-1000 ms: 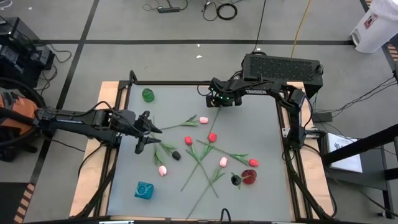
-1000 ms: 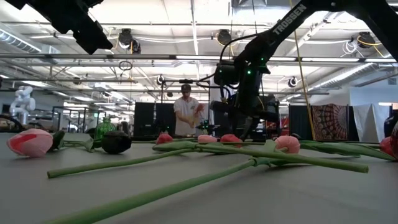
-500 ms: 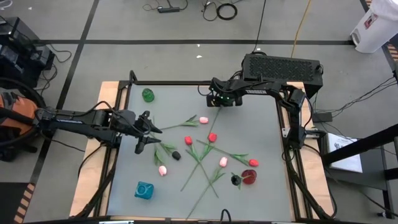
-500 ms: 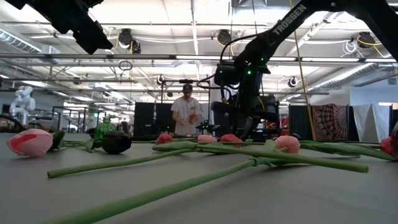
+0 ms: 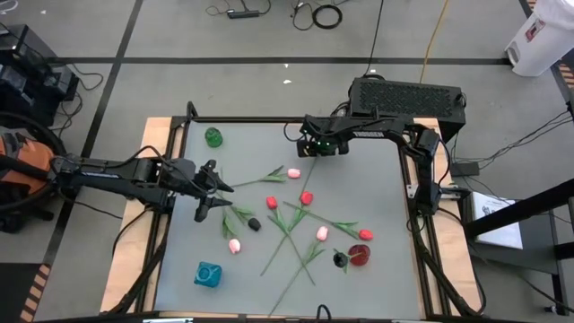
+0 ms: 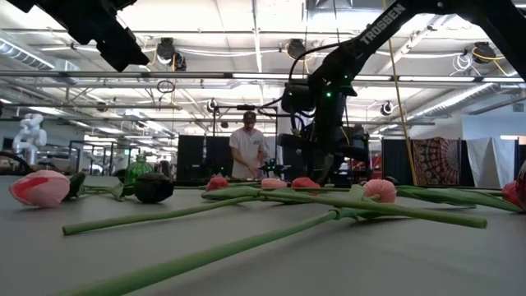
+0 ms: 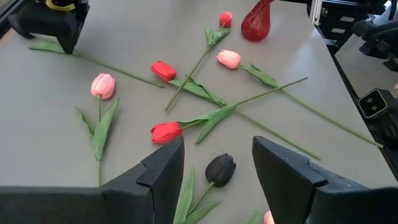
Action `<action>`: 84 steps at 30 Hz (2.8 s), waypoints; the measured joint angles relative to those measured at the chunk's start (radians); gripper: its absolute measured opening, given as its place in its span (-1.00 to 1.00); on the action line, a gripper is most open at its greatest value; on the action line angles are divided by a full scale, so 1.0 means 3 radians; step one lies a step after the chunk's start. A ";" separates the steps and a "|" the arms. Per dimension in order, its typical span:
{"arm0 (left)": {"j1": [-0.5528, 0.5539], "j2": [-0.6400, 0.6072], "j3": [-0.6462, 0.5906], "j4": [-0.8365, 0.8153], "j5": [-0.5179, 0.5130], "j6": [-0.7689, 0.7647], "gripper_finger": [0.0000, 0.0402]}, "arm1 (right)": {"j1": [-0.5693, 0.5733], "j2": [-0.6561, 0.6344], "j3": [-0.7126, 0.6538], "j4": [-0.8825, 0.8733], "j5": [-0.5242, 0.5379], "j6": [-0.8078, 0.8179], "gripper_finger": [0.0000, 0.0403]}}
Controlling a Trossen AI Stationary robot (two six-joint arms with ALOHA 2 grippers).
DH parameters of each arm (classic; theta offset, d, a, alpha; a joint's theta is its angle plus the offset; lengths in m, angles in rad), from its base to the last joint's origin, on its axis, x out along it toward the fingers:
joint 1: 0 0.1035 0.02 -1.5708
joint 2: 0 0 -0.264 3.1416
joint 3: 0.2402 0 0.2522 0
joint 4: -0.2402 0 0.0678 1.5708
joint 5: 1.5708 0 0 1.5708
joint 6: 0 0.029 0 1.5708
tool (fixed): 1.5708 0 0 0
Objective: Sort flowers into vase by color
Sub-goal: Put the top black flower into the red vase
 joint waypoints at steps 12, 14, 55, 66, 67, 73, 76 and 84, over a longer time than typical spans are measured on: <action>-0.0001 0.0001 0.0001 -0.0010 0.0001 0.0000 -0.02 | 0.0061 0.0197 0.0013 0.0035 0.0055 -0.0116 -0.33; -0.0001 0.0001 0.0001 -0.0013 0.0001 0.0001 -0.02 | 0.0058 0.0174 0.0010 0.0034 0.0075 -0.0142 -0.33; -0.0001 0.0001 0.0003 -0.0028 -0.0024 0.0001 -0.02 | 0.0147 -0.0356 -0.0011 -0.0054 0.0047 -0.0553 -1.00; -0.0001 0.0001 0.0003 -0.0027 -0.0045 -0.0064 -0.02 | 0.0410 -0.1110 -0.0009 -0.0066 0.0354 -0.0801 -1.00; -0.0001 0.0001 0.0003 -0.0028 -0.0046 -0.0080 -0.02 | 0.0442 -0.1189 -0.0008 -0.0080 0.0398 -0.0829 -1.00; -0.0001 0.0000 0.0003 -0.0025 -0.0052 -0.0083 -0.02 | 0.0697 -0.1660 -0.0007 -0.0125 0.0618 -0.1041 -1.00; -0.0001 0.0000 0.0003 -0.0024 -0.0063 -0.0083 -0.02 | 0.0851 -0.1870 -0.0001 -0.0142 0.0762 -0.1154 -1.00; 0.0000 0.0001 0.0003 -0.0024 -0.0065 -0.0083 -0.02 | 0.1254 -0.2366 -0.0001 -0.0551 0.1290 -0.1262 -1.00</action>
